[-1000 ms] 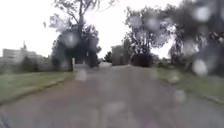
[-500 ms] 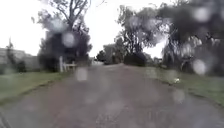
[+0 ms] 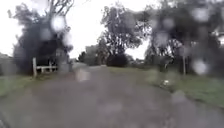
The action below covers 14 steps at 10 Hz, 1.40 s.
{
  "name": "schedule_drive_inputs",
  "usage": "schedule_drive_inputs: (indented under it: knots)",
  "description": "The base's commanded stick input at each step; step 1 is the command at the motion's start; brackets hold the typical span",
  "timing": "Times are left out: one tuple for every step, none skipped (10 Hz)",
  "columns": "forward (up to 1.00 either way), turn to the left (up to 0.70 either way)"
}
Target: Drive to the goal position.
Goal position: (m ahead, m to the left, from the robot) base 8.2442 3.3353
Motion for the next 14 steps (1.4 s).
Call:
schedule_drive_inputs:
  knots:
    - [1.0, 0.0]
    - [1.0, 0.0]
    - [1.0, 0.0]
    - [1.0, 0.0]
    - [1.0, 0.0]
    - [1.0, 0.0]
    - [1.0, 0.0]
    - [1.0, 0.0]
    - [1.0, 0.0]
    - [1.0, 0.0]
    - [1.0, 0.0]
    - [1.0, 0.0]
    - [1.0, 0.01]
    - [1.0, 0.04]
